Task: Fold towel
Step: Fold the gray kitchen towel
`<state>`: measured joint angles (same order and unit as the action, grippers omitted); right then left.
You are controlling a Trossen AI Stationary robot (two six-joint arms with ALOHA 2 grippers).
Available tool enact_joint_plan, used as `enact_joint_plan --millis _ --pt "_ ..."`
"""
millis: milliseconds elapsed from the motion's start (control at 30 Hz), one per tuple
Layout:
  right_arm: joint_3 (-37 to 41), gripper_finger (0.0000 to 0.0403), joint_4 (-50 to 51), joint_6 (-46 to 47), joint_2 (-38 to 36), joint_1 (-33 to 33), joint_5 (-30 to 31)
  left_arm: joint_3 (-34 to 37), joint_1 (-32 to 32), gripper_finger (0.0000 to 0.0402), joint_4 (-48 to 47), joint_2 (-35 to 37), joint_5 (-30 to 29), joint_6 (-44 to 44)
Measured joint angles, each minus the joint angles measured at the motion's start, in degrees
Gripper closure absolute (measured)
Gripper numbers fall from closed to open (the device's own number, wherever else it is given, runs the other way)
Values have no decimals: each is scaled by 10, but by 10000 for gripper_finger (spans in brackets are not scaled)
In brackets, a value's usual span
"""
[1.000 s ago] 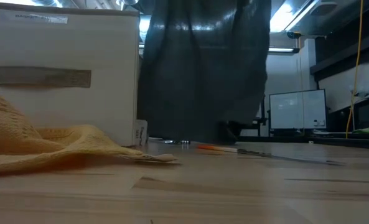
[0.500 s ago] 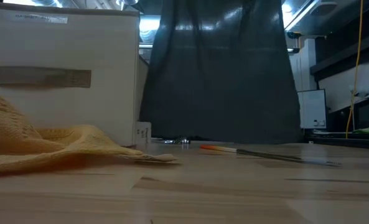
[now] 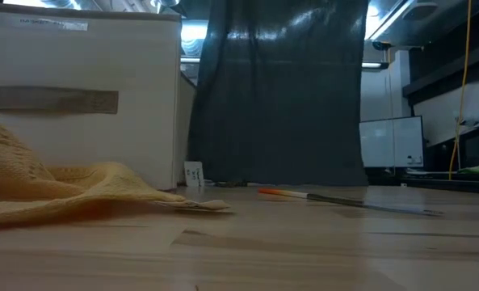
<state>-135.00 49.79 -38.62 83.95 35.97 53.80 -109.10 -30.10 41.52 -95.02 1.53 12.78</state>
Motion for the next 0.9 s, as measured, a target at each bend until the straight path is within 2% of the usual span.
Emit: enact_joint_plan --millis 300,567,767,900 --pt "0 403 77 89 -55 0 -68 0 43 401 15 0 30 -23" --pt "0 403 143 141 -94 0 -81 0 67 401 9 0 29 -28" --pt "0 403 145 175 -122 0 -182 -12 98 401 10 0 28 -28" --pt "0 403 147 194 -134 0 -223 -36 122 401 9 0 49 -40"
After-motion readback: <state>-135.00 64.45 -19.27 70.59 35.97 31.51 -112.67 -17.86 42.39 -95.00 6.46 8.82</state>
